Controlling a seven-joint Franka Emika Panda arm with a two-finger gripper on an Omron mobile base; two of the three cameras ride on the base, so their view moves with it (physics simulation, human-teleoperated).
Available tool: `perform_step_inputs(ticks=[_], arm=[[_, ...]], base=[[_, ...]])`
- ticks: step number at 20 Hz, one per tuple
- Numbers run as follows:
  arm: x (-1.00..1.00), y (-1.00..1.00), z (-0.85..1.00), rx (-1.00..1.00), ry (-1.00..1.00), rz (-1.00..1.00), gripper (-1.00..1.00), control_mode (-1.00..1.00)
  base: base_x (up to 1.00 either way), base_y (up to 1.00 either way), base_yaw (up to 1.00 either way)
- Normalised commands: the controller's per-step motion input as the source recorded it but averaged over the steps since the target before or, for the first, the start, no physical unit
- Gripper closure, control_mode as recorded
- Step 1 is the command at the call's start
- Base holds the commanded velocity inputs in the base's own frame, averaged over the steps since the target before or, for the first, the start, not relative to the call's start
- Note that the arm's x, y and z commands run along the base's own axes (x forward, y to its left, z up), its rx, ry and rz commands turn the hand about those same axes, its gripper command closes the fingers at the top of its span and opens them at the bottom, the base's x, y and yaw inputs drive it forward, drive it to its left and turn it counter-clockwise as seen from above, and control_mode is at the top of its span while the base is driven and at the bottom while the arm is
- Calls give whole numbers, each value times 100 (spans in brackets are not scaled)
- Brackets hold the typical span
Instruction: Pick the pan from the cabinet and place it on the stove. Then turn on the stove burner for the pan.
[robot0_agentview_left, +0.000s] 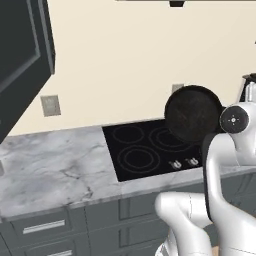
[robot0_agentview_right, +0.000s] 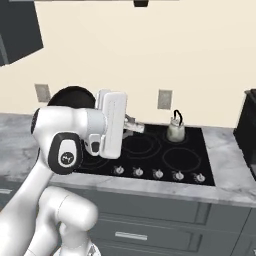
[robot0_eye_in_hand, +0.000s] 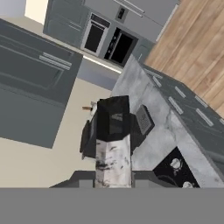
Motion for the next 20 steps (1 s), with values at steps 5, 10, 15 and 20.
perform_step_inputs(ticks=[5, 10, 15, 20], arm=[[0, 0, 0, 0, 0, 0, 100, 100], [0, 0, 0, 0, 0, 0, 100, 100], [0, 0, 0, 0, 0, 0, 100, 100], [0, 0, 0, 0, 0, 0, 100, 100]], base=[[52, -28, 3], [46, -24, 5], [39, -18, 6], [30, -6, 8]])
